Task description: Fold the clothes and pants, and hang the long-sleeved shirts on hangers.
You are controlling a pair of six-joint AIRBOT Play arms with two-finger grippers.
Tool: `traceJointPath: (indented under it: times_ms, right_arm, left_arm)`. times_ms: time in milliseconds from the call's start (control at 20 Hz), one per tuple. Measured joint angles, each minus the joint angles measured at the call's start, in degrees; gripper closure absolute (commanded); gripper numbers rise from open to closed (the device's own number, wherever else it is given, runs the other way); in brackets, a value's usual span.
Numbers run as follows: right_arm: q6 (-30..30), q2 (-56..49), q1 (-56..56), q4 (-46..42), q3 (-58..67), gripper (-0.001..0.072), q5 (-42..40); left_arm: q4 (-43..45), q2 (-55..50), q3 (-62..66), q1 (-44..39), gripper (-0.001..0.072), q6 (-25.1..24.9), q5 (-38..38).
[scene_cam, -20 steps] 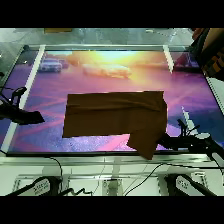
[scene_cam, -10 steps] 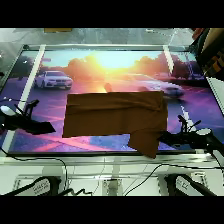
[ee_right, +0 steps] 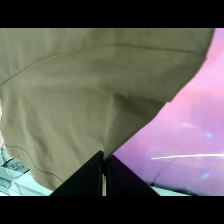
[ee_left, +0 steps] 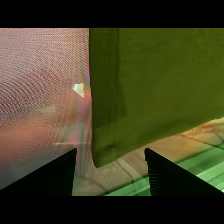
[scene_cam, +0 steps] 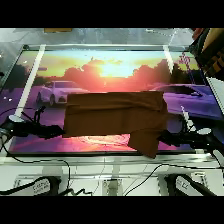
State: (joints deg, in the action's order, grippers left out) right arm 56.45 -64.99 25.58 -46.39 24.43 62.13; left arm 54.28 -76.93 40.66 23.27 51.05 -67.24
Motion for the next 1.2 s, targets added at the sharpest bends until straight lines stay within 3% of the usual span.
traceJointPath:
  times_ms: [100, 150, 200, 250, 300, 350, 750, 1000, 1200]
  right_arm:
    - [0.0, 0.0, 0.0, 0.0, 0.0, 0.0699, 0.2]
    - [0.0, 0.0, 0.0, 0.0, 0.0, 0.0699, 0.2]
    - [0.0, 0.0, 0.0, 0.0, 0.0, 0.0699, 0.3]
    - [0.0, 0.0, 0.0, 0.0, 0.0, 0.0699, 0.4]
    - [0.0, 0.0, 0.0, 0.0, 0.0, 0.0699, 0.4]
    - [0.0, 0.0, 0.0, 0.1, 0.0, 0.0699, 0.7]
    - [-2.7, 4.3, 0.0, 3.2, 2.1, 0.07, 5.8]
    - [-6.1, 9.5, -0.2, 16.1, 8.7, 0.0701, 6.0]
    - [-4.2, 9.5, -4.3, 21.5, 14.5, 0.0703, -4.7]
  left_arm:
    - [-1.1, -1.4, -0.2, 0.0, 0.0254, -0.2, -0.4]
    - [-1.4, -2.0, -0.2, 0.0, 0.0342, -0.3, -0.5]
    - [-1.3, -2.6, -0.2, 0.0, 0.0525, -0.3, -0.3]
    - [-0.9, -3.2, -0.3, 0.0, 0.0605, -0.4, 0.0]
    - [-0.7, -3.6, -0.4, 0.0, 0.0612, -0.5, 0.0]
    - [-0.8, -4.0, -0.3, 0.0, 0.0692, -0.7, -0.2]
    - [-3.7, -4.7, 1.9, 0.0, 0.0695, -7.9, -8.3]
    - [-19.1, -4.7, 8.0, 0.0, 0.0697, -11.9, -13.5]
    - [-31.0, -4.7, 12.4, -0.8, 0.0698, -13.2, -10.3]
